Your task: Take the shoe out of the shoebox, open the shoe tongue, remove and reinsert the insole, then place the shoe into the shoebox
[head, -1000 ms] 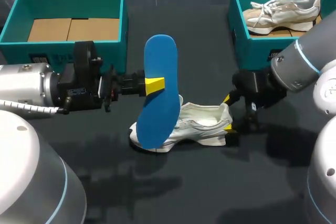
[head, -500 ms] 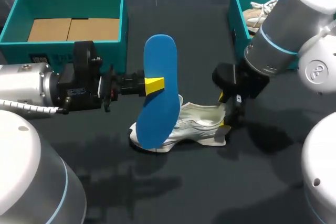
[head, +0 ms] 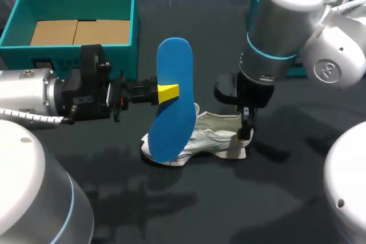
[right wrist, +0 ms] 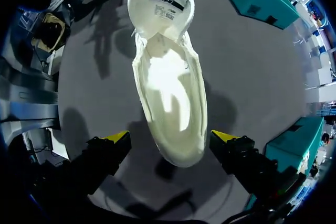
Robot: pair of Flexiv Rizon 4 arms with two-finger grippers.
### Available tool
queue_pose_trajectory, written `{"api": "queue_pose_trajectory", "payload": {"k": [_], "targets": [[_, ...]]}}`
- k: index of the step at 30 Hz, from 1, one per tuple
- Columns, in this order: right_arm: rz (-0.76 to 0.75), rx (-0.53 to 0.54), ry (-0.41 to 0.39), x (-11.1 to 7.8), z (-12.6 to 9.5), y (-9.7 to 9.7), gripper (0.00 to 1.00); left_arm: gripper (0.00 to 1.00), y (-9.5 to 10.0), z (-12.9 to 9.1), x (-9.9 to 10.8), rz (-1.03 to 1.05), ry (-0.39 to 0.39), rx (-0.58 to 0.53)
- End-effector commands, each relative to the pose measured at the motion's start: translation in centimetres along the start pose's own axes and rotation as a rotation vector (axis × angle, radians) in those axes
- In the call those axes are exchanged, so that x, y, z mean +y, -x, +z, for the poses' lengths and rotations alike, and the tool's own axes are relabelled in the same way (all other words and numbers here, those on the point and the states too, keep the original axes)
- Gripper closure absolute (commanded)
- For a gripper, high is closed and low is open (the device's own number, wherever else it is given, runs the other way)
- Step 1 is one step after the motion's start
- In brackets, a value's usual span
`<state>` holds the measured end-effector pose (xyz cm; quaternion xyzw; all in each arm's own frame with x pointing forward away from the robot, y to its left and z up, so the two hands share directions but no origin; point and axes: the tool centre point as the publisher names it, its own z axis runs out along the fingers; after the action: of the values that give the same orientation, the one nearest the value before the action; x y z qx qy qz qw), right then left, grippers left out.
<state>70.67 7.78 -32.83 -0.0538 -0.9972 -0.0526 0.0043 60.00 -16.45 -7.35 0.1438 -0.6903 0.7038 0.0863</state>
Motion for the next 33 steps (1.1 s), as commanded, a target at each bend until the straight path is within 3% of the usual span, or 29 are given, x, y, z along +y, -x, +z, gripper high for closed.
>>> {"api": "queue_pose_trajectory", "payload": {"k": [1,26,33], "targets": [[-0.003,-0.006,-0.064,0.5,0.2,-0.1,0.0,1.0,0.0,0.2,0.1,0.0,-0.002,-0.002],[-0.066,-0.024,-0.087,3.0,-0.1,3.2,0.0,1.0,0.0,0.2,0.1,0.0,-0.002,-0.002],[-0.071,-0.017,-0.092,3.2,0.0,3.3,0.0,1.0,0.0,0.2,0.1,0.0,-0.002,-0.002]]}}
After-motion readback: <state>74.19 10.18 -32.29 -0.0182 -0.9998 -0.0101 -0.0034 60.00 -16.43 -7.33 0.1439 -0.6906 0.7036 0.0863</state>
